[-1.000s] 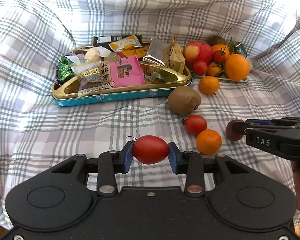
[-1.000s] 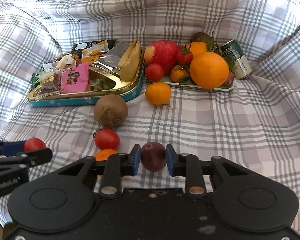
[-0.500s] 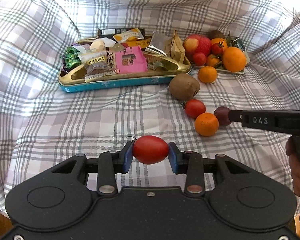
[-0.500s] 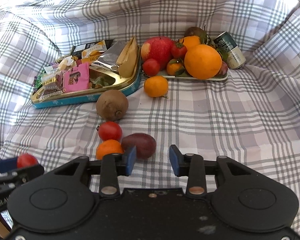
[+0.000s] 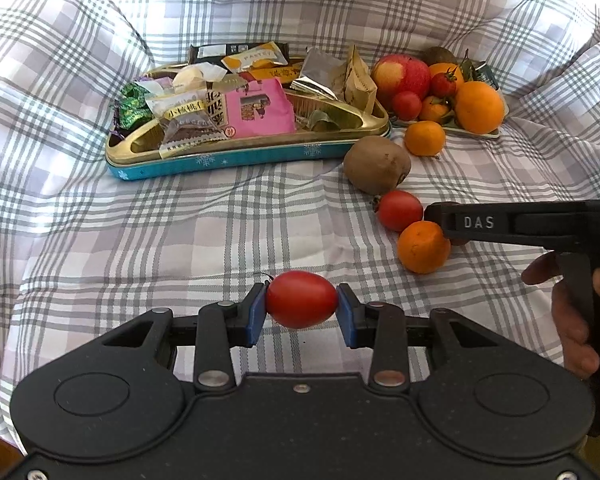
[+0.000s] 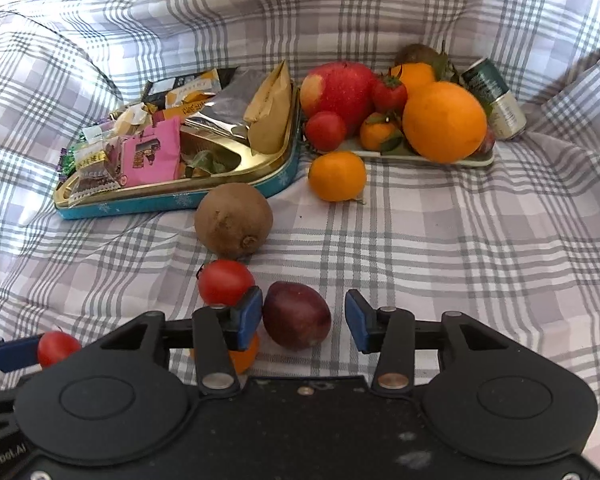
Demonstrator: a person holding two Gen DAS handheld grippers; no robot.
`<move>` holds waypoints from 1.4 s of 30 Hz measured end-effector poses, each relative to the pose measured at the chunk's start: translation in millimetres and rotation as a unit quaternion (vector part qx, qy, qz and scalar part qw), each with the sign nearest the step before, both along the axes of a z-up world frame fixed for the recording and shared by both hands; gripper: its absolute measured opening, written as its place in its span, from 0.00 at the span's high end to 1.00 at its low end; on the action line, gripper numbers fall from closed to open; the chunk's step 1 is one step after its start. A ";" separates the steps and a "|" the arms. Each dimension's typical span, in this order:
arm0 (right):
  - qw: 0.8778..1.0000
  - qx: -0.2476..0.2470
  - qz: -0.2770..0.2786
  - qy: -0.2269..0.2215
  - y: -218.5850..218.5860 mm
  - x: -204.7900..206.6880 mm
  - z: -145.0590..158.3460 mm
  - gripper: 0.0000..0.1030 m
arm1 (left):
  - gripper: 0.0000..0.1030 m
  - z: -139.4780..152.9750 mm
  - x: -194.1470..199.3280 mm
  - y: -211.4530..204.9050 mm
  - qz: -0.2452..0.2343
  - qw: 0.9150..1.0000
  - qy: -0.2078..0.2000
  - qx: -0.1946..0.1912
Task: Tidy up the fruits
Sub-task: 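Lift and carry the tomato and plum toward the gold tray with both tools, then release the tomato by the mandarin with the left tool while the right tool drops the plum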
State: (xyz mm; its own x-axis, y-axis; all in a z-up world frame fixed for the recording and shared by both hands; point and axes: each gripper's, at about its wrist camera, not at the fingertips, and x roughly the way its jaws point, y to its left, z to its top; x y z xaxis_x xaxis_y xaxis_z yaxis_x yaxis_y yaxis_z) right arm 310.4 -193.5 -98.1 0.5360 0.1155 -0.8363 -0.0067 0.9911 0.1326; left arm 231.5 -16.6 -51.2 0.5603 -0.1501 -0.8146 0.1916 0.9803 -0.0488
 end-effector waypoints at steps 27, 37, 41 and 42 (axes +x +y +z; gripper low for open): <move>1.000 -0.009 0.000 -0.020 -17.9 -71.3 39.9 0.63 | 0.55 43.6 -57.6 0.7 -0.001 0.999 -0.036 -0.002; 0.998 -0.004 0.021 -0.057 -14.7 -159.3 79.1 0.63 | 0.55 49.5 -117.5 -2.0 0.001 1.000 -0.022 -0.015; 0.997 -0.002 0.031 -0.071 -13.1 -198.2 86.9 0.63 | 0.55 48.3 -139.7 -1.9 0.006 1.000 -0.015 -0.019; 0.997 0.000 0.032 -0.073 -14.5 -207.4 87.9 0.63 | 0.55 47.5 -144.8 -2.3 0.009 1.000 -0.012 -0.018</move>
